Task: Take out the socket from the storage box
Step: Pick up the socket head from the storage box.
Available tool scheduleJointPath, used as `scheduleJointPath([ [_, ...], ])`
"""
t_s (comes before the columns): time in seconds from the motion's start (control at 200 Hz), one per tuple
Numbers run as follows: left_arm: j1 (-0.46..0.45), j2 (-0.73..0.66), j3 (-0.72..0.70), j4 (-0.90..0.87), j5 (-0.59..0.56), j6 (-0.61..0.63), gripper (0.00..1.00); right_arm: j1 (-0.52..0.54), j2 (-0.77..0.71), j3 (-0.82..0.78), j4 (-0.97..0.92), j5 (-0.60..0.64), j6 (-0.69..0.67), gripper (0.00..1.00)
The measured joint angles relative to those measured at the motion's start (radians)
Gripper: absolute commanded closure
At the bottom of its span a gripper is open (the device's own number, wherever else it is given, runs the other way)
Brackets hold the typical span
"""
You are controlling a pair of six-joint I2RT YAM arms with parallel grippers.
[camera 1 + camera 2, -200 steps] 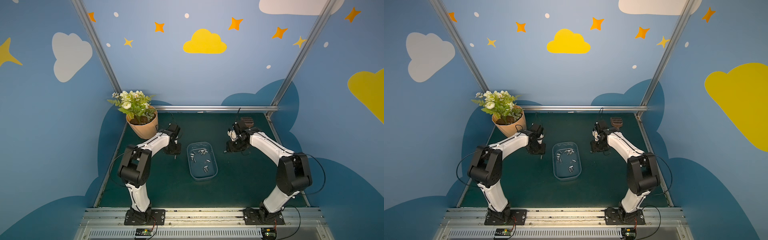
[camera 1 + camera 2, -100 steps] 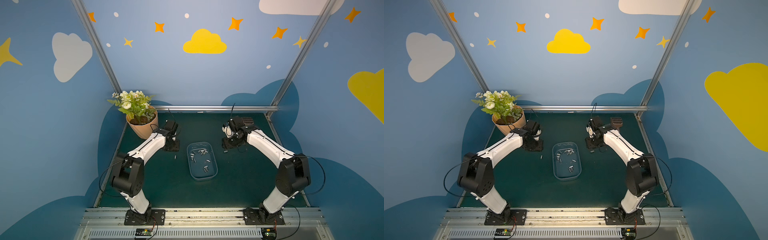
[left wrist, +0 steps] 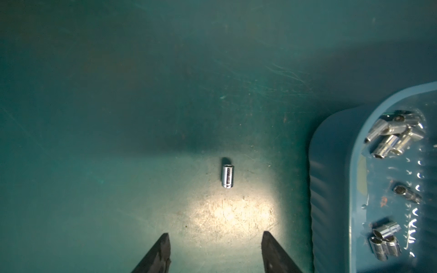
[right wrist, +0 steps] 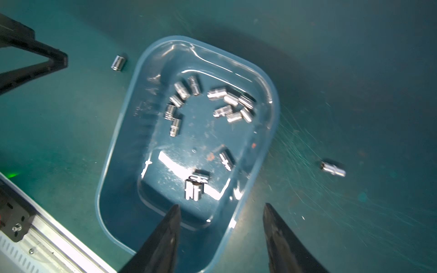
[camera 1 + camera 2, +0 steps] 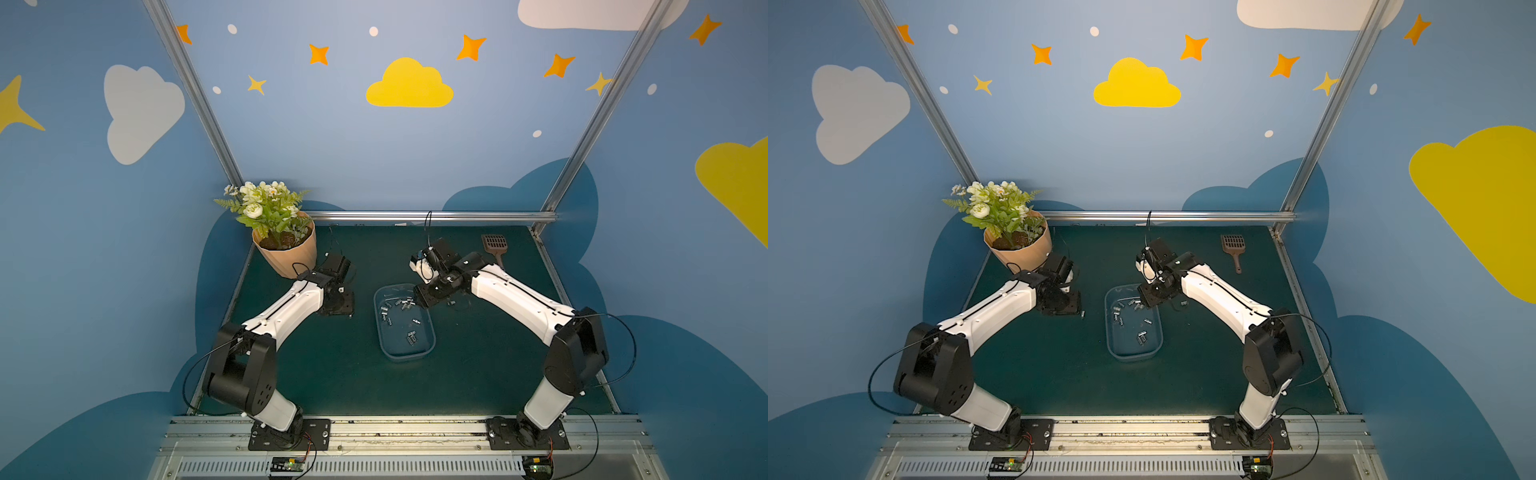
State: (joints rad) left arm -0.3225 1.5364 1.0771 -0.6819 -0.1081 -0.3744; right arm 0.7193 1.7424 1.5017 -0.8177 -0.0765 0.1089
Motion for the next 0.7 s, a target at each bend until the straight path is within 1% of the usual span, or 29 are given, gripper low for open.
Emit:
scheduleJointPath([
  [0.22, 0.000, -0.104, -0.099, 0.076, -0.008, -0.043, 0.22, 0.061, 0.079, 0.027, 0.005, -0.020, 0.008, 0.44],
  [0.481, 0.000, -0.112, -0.147, 0.122, 0.004, -0.076, 0.18, 0.099, 0.184, 0.059, 0.015, -0.041, 0.011, 0.44],
  [0.526, 0.000, -0.112, -0.157, 0.126, 0.005, -0.083, 0.16, 0.103, 0.201, 0.067, 0.017, -0.041, 0.011, 0.44],
  [0.611, 0.000, -0.119, -0.175, 0.135, 0.007, -0.094, 0.10, 0.109, 0.232, 0.084, 0.021, -0.041, 0.014, 0.45],
  [0.701, 0.000, -0.133, -0.188, 0.139, 0.007, -0.103, 0.07, 0.115, 0.264, 0.100, 0.023, -0.042, 0.018, 0.46],
])
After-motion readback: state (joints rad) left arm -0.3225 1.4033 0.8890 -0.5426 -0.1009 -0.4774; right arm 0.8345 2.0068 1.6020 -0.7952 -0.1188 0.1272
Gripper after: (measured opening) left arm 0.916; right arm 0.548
